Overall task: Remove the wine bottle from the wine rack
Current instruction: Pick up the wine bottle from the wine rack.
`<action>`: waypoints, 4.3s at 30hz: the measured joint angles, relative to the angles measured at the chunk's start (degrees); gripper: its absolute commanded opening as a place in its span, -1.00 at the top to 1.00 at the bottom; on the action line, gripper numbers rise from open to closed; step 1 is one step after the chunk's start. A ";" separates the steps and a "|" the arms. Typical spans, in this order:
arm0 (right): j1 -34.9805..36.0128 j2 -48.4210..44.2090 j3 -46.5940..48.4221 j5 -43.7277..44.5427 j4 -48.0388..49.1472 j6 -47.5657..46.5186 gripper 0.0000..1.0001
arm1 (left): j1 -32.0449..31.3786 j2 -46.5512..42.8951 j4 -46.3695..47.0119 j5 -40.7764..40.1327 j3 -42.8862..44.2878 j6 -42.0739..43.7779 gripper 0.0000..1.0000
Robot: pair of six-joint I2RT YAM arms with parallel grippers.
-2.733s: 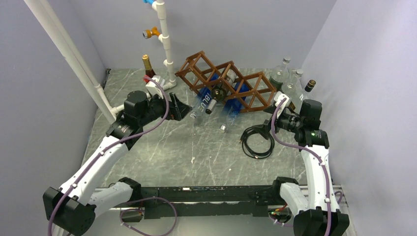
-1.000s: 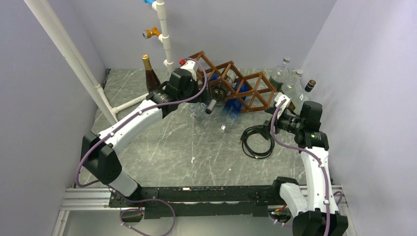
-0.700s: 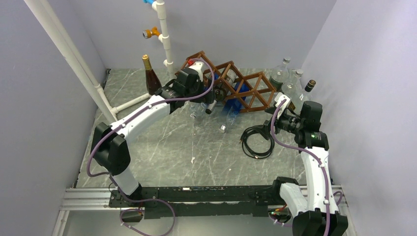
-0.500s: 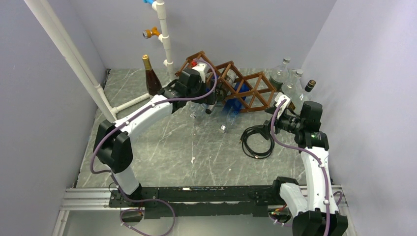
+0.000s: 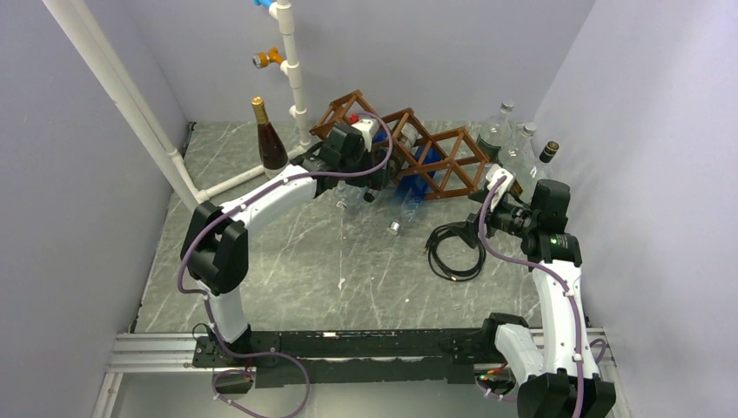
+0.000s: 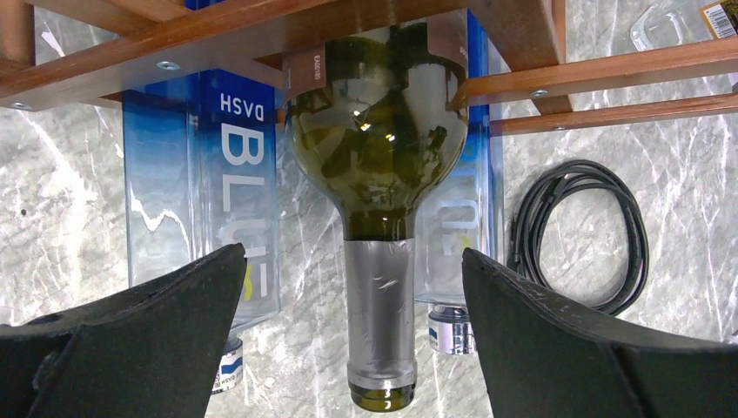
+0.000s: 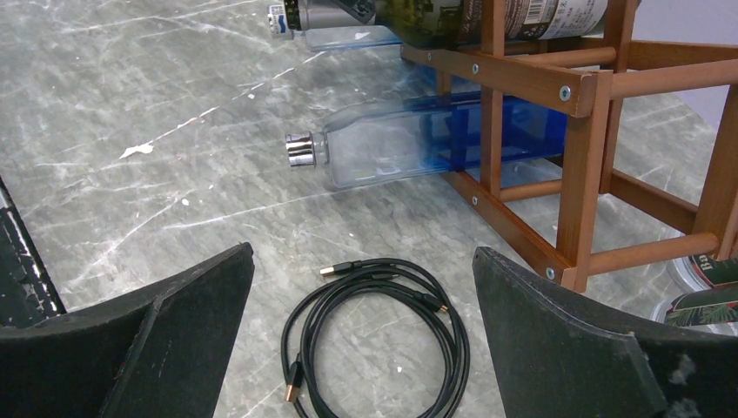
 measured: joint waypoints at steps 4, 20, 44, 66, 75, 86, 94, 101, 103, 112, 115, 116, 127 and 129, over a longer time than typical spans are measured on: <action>0.00 0.00 0.00 0.00 0.00 -0.02 -1.00 | 0.00 0.61 0.07 0.63 0.76 0.00 -0.99; -0.04 0.00 0.00 0.02 0.00 -0.02 -1.00 | 0.02 3.89 0.87 3.10 2.43 0.00 -0.99; -0.04 -0.26 -0.02 0.04 0.00 -0.04 -0.99 | 0.44 7.80 1.99 6.08 4.52 -0.15 -0.86; -0.04 -0.26 -0.02 0.15 0.00 -0.17 -0.99 | 0.68 11.23 2.10 7.85 6.36 -0.70 -0.44; -0.04 -0.26 -0.02 0.17 0.00 -0.20 -1.00 | 0.74 11.30 2.01 8.63 6.82 -1.31 0.10; -0.04 -0.35 -0.28 0.76 0.00 -0.20 -0.99 | 0.92 10.69 3.58 8.66 5.14 -1.90 1.00; -0.04 -0.37 -0.35 1.03 0.00 -0.20 -0.99 | 0.87 6.14 4.20 8.39 -0.55 -0.98 1.00; -0.04 -0.37 -0.35 1.03 0.00 -0.20 -1.00 | 0.87 2.38 3.78 8.35 -4.70 0.24 1.00; -0.04 -0.37 -0.35 1.05 0.00 -0.20 -1.00 | 0.87 1.27 3.72 8.33 -5.86 0.31 1.00; -0.04 -0.37 -0.37 1.05 0.00 -0.20 -1.00 | 0.85 -4.09 3.76 8.52 -11.54 0.48 1.00; -0.04 -0.37 -0.37 1.05 0.00 -0.20 -1.00 | 0.76 -5.51 3.52 8.59 -12.83 0.52 1.00; -0.04 -0.37 -0.37 1.05 0.00 -0.22 -0.99 | 0.74 -5.84 3.43 8.63 -13.14 0.52 1.00; -0.04 -0.37 -0.37 1.05 0.00 -0.22 -1.00 | 0.74 -10.93 2.99 9.01 -18.32 1.36 1.00; -0.04 -0.37 -0.37 1.05 0.00 -0.22 -0.99 | 0.74 -12.07 2.49 9.01 -19.21 1.53 1.00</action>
